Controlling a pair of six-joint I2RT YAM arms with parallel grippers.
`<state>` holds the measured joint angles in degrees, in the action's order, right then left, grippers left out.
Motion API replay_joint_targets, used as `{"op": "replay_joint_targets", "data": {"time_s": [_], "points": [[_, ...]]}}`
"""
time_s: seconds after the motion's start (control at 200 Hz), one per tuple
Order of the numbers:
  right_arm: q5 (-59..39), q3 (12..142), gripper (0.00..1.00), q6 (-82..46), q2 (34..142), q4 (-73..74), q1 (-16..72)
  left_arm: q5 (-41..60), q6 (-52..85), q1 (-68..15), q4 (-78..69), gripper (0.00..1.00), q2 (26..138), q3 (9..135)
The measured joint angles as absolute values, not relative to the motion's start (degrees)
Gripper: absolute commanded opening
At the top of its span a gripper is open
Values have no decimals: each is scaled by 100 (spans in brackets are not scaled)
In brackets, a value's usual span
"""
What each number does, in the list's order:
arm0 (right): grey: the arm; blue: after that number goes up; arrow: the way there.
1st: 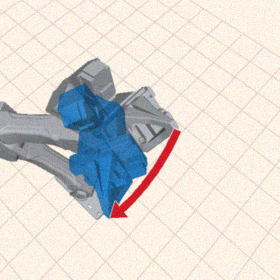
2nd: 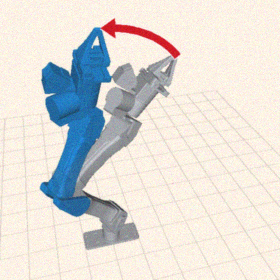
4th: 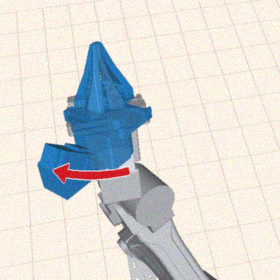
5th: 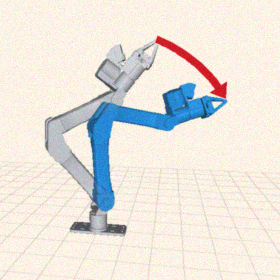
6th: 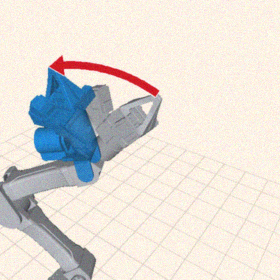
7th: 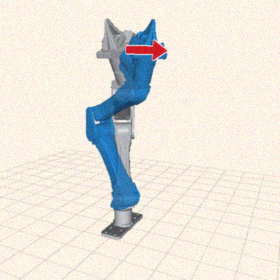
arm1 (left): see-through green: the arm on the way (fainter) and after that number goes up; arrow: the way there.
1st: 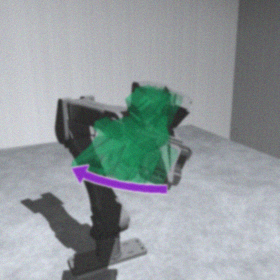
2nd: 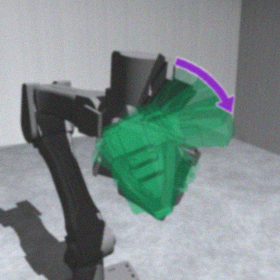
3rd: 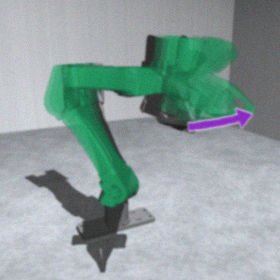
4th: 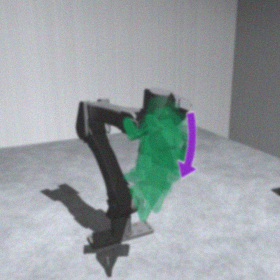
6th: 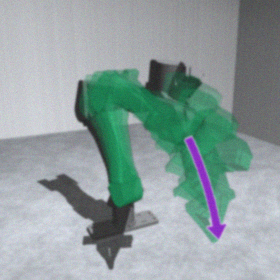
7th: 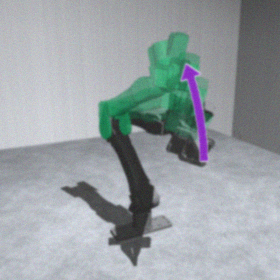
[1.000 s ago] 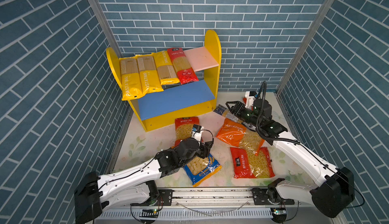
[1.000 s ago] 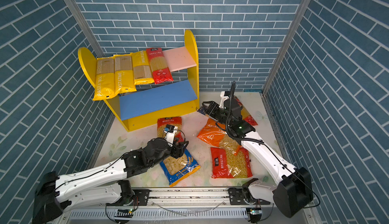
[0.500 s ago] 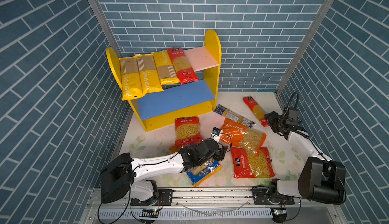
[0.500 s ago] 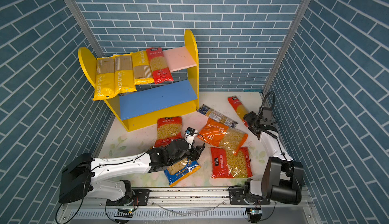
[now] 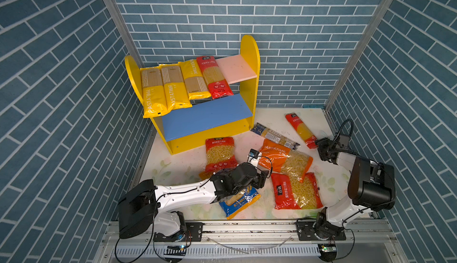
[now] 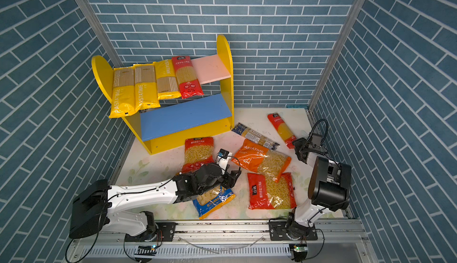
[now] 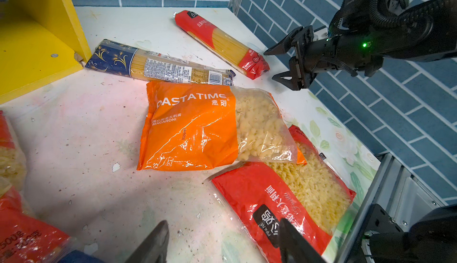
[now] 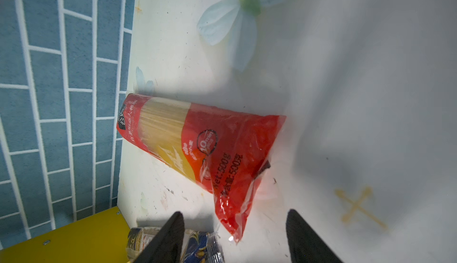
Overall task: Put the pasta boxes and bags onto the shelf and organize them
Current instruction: 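Grasp the red spaghetti pack end with the right gripper and lift, then raise the pack upright with the right gripper while the left gripper approaches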
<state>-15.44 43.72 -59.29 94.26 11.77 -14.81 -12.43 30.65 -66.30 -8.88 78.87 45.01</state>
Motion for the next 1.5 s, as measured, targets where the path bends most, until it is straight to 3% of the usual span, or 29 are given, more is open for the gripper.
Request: {"op": "replay_joint_targets", "data": {"time_s": [0.15,0.365,0.65,1.04,1.501], "points": [[-1750,4217,58,-6171,9758,1656,-1481,-1280,3063,-6630,-891,71,7887,4475],[-1977,4176,40,-6423,10064,2276,-1481,-1284,3065,-6630,-891,71,7887,4475],[-2121,4169,0,-6602,10112,2510,-1481,-1284,3087,-6630,-891,71,7885,4451],[-2128,4128,0,-6862,8530,1966,-854,-1286,3124,-6630,-895,71,7885,4421],[-1415,3133,0,-7419,5970,1175,1649,-1304,3129,-6029,-672,71,7310,4224]]}}
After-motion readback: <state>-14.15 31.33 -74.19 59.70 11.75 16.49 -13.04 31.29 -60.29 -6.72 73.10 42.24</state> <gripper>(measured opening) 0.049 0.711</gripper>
